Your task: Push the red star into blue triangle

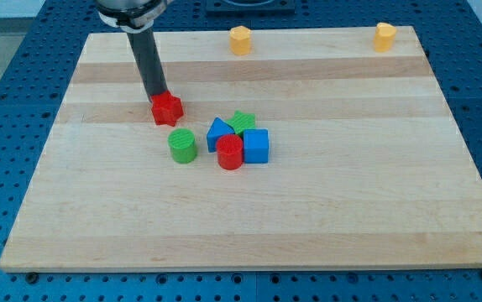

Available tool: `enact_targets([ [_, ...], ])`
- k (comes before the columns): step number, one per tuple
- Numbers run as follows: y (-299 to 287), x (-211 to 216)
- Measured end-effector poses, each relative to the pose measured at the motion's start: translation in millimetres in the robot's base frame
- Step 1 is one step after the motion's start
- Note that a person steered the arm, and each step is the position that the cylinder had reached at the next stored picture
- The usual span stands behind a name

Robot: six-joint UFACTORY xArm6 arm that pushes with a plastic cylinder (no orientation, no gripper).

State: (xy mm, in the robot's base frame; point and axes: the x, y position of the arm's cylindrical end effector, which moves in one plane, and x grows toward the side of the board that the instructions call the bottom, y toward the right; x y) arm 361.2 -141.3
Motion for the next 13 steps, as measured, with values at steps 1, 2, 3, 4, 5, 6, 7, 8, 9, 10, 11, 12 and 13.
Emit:
enact_targets([
  [1,17.0,12.2],
  [2,17.8,12.4],
  [3,12.6,12.4],
  [4,-23.9,12.2],
  [5,-49.8,12.8],
  [6,-48.4,17.6],
  [7,-28.2,19.8],
  [8,-5.8,22.4],
  [9,7.1,28.3],
  [10,16.7,37.0],
  [11,25.2,45.2],
  [12,29.5,51.7],
  [13,30.9,53.5],
])
